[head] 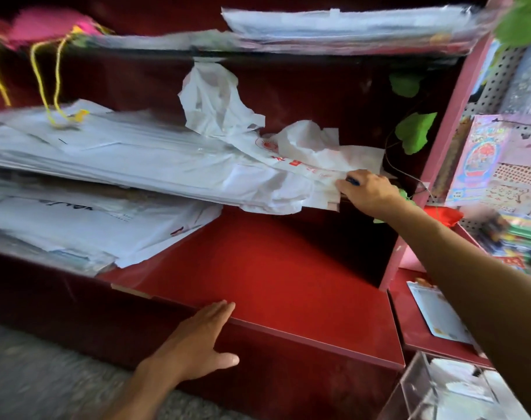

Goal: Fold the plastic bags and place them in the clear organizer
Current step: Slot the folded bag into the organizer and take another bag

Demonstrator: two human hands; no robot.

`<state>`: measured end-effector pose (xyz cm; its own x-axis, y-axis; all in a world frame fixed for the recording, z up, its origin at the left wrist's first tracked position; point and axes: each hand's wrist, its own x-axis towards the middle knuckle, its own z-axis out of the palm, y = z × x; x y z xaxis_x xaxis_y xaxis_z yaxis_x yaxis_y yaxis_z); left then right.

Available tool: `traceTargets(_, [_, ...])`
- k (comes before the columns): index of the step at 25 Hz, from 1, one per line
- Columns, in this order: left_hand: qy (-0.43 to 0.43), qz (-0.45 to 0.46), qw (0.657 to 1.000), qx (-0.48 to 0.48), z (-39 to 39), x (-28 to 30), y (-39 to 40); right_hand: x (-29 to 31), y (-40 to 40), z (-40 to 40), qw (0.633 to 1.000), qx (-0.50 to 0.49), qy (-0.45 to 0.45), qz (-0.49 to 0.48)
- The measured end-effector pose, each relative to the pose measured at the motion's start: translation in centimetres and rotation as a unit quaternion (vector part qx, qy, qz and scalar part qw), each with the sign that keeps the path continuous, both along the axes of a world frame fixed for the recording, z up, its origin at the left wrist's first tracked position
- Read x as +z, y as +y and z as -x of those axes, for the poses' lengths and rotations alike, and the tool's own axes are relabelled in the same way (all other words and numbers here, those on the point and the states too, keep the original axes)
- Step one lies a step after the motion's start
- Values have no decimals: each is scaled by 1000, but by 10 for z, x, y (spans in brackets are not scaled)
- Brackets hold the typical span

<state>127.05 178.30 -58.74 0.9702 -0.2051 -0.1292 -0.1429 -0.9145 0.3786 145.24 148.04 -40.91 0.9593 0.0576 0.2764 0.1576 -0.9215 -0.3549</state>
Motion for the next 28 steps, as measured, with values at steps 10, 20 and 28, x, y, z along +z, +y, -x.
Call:
traceTargets(10, [-21,-15,999,24,-6,1,-10,-11,-1,102,913,54,-398,-79])
traceTargets(20, [-360,436,821,72,8,90,-25,-34,25,225,924,316,-12,-217])
traceTargets(28, [-436,137,882,-117,23,89,-70,-37,-10,206,702,442,212,-516])
